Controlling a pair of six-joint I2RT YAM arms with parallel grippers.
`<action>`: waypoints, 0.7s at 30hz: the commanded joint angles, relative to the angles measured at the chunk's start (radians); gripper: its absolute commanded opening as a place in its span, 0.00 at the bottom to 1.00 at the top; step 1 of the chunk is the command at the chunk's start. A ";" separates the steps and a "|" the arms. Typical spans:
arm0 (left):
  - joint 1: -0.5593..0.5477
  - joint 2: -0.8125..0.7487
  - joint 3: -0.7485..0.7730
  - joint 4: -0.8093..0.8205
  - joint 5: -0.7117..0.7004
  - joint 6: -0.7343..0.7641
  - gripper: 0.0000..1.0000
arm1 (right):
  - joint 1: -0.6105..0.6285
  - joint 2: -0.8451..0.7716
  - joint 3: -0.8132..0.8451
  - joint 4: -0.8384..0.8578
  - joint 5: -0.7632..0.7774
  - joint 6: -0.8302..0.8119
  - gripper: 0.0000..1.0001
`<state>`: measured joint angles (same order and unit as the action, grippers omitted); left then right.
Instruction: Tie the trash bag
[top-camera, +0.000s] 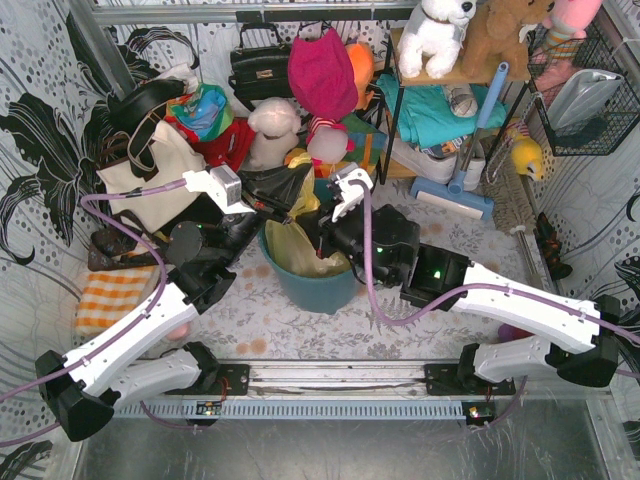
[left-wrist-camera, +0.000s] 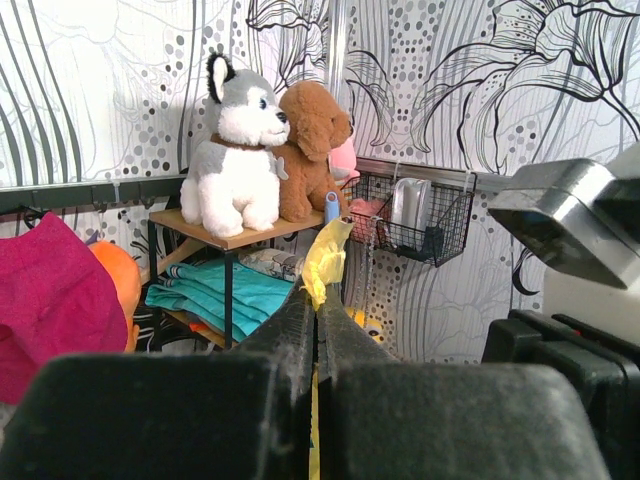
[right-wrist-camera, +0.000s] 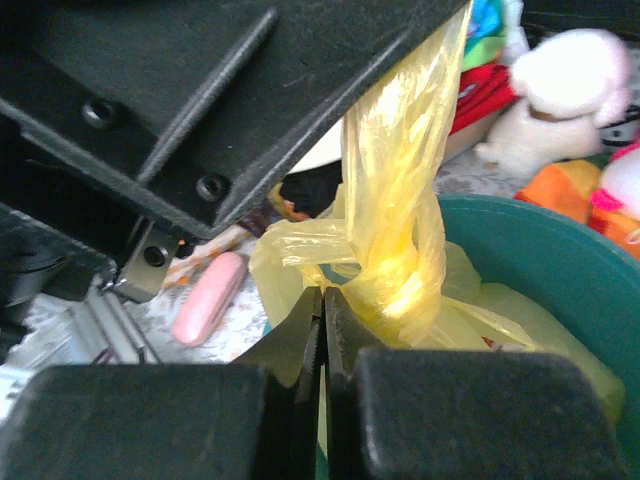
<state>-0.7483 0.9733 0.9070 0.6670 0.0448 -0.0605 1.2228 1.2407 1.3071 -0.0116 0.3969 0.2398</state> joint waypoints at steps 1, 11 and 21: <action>0.010 -0.001 0.027 0.029 -0.005 -0.010 0.01 | 0.032 0.022 0.001 0.120 0.216 -0.062 0.00; 0.010 -0.005 0.022 0.033 0.001 -0.013 0.01 | 0.051 0.129 -0.079 0.493 0.428 -0.131 0.00; 0.012 -0.015 0.010 0.040 -0.002 -0.018 0.01 | 0.050 0.200 -0.165 0.787 0.559 -0.216 0.00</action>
<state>-0.7441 0.9730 0.9070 0.6662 0.0448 -0.0704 1.2686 1.4204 1.1774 0.5747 0.8585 0.0803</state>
